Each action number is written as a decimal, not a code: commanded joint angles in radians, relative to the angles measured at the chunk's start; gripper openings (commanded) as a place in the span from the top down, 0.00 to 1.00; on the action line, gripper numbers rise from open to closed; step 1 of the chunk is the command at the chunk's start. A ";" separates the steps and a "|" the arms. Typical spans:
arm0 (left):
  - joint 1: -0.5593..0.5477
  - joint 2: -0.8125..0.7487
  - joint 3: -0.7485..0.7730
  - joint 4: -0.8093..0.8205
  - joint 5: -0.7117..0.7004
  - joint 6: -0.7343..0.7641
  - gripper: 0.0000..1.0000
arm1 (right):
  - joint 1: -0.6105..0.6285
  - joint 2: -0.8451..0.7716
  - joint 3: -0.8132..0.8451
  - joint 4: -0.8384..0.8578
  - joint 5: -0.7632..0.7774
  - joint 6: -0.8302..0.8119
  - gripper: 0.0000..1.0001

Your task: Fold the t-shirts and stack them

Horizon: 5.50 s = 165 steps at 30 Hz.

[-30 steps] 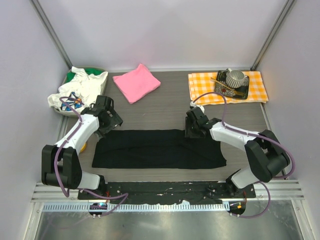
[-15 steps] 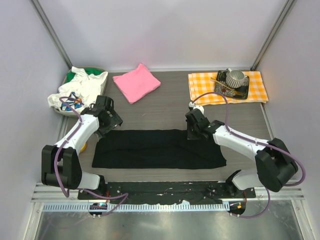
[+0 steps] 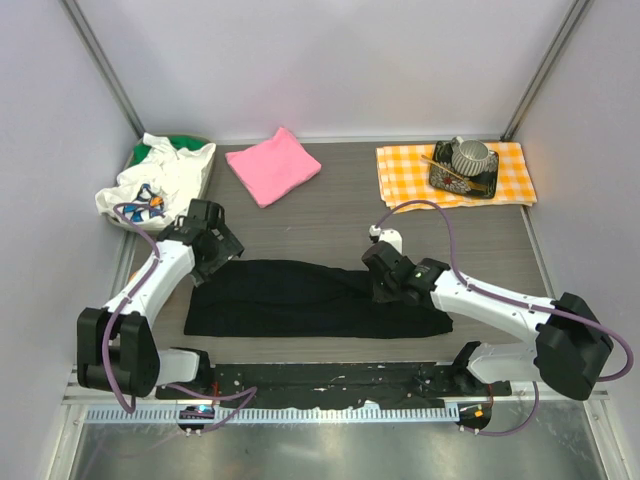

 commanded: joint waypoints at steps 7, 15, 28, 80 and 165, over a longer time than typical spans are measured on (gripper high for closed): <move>-0.004 -0.065 -0.035 0.029 0.007 -0.016 0.00 | 0.042 -0.013 0.018 -0.080 0.116 0.052 0.32; -0.004 -0.066 -0.032 0.022 0.005 -0.008 0.00 | 0.071 0.017 0.044 -0.083 0.022 0.046 0.32; -0.005 -0.080 -0.032 0.032 0.022 0.026 0.00 | 0.263 0.054 -0.024 -0.036 -0.129 0.132 0.32; -0.110 0.049 0.129 0.038 0.027 0.090 0.00 | -0.446 0.520 0.129 0.318 0.070 0.032 0.23; -1.059 -0.090 0.240 -0.091 -0.355 -0.373 0.00 | -0.329 0.756 0.688 0.207 -0.111 -0.129 0.00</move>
